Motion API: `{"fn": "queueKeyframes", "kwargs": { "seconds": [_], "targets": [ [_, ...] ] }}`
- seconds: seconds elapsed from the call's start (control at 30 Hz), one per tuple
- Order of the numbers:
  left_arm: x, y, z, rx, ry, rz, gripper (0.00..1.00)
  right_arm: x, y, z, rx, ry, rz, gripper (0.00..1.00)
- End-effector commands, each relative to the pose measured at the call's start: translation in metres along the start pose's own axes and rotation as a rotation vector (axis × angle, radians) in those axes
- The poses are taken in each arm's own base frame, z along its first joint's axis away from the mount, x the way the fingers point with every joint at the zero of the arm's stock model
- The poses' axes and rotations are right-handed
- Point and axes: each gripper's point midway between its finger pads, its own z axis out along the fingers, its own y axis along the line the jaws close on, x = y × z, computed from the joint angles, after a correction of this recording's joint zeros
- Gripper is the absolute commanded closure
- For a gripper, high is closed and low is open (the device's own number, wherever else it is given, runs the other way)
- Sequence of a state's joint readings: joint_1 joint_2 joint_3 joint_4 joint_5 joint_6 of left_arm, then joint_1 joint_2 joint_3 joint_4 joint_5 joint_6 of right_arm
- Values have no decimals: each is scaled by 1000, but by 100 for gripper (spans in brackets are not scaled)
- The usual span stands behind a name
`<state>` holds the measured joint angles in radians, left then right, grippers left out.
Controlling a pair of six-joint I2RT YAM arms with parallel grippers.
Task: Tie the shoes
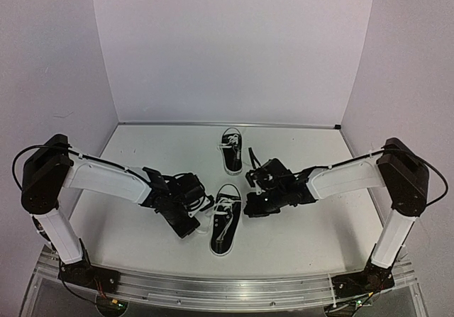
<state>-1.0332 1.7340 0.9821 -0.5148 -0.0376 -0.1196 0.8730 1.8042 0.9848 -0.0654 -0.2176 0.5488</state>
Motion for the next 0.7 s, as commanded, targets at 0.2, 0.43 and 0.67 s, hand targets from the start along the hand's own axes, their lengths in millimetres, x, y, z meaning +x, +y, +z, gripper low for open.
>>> {"fn": "queueKeyframes", "kwargs": {
  "seconds": [0.2, 0.43, 0.67],
  "targets": [
    [-41, -5, -32, 33, -190, -100, 100, -13, 7, 29, -18, 23, -39, 100],
    [-45, 6, -43, 19, -248, -176, 100, -17, 10, 20, -23, 5, -41, 100],
    [-46, 64, -82, -54, -383, -437, 100, -27, -13, -34, 7, -95, 39, 100]
  ]
}}
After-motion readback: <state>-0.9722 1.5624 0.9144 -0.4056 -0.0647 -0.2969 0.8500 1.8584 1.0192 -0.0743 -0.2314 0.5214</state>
